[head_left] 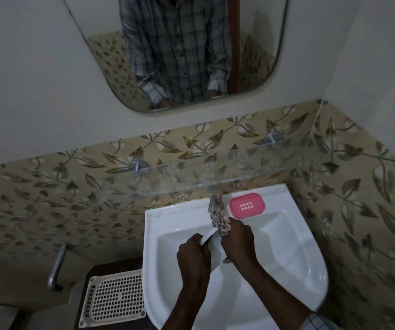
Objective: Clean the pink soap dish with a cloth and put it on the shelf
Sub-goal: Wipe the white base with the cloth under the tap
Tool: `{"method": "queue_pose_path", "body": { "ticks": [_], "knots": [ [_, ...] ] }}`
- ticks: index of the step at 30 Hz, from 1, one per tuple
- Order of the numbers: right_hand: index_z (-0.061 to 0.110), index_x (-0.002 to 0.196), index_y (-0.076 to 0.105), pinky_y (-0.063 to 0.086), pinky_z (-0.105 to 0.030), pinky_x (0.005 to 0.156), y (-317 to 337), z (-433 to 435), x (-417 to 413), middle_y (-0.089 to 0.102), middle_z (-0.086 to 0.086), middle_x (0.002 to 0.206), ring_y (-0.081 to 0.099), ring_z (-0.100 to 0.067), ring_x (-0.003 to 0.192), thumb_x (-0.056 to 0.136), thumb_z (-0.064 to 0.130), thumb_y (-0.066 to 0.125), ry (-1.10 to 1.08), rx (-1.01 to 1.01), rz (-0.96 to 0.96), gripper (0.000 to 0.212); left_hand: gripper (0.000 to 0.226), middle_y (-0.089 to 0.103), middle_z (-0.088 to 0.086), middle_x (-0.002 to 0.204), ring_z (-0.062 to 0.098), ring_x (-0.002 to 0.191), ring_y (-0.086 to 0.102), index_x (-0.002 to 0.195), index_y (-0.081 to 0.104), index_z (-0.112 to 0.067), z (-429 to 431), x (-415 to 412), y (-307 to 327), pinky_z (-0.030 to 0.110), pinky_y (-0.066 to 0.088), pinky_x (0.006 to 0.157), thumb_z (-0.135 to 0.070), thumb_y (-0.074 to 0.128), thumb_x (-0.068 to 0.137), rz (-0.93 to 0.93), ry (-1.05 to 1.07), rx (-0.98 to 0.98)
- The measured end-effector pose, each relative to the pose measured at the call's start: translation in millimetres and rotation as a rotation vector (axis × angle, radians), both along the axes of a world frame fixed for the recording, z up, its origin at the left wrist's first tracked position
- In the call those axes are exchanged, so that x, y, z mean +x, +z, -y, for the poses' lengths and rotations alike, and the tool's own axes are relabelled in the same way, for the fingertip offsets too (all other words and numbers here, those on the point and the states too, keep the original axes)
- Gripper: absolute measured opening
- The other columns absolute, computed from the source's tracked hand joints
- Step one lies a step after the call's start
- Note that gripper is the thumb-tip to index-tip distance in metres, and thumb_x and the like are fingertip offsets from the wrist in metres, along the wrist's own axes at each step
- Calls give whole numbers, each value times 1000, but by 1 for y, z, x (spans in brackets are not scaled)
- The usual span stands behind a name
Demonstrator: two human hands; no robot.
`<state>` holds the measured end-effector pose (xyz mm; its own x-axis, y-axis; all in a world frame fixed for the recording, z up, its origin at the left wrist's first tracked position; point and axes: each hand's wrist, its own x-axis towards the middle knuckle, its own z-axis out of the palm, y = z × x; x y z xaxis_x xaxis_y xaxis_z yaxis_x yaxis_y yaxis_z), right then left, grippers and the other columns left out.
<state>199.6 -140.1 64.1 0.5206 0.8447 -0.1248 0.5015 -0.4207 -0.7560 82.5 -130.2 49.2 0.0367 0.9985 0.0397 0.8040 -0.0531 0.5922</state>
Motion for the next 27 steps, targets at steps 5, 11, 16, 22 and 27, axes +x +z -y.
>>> {"method": "queue_pose_path", "body": {
  "ticks": [5,11,16,22,27],
  "knots": [
    [4,102,71,56,-32,74,-10,-1,-2,75,-14,95,69,-31,90,83,17,68,-215,-119,-277,24,20,69,0,64,27,64,67,73,69,-11,18,9,-6,27,40,59,-8,62,92,226,236,17],
    [2,100,68,59,-33,70,-21,13,-28,72,-10,90,69,-26,80,77,8,70,-293,-178,-542,24,36,63,-14,65,8,69,64,66,63,-32,19,27,-1,15,40,60,-25,55,101,640,545,-75],
    [2,98,69,61,-40,72,-21,19,-28,74,-14,89,72,-31,81,82,9,59,-186,-195,-263,19,47,65,11,126,28,113,62,140,53,-11,13,24,-5,35,46,99,-26,62,97,519,437,-197],
    [3,101,69,60,-36,79,-15,8,-13,75,-15,97,70,-33,91,89,12,60,12,-180,-43,18,32,72,3,119,21,112,66,120,70,-13,-18,-1,-1,28,46,98,-1,50,99,429,161,19],
    [4,82,69,52,-21,50,-22,14,-28,69,-3,65,67,-10,55,83,11,68,-376,-124,-437,7,30,74,12,113,31,107,66,112,73,-7,-19,13,-10,29,41,90,0,46,99,537,520,-15]
  ]
}}
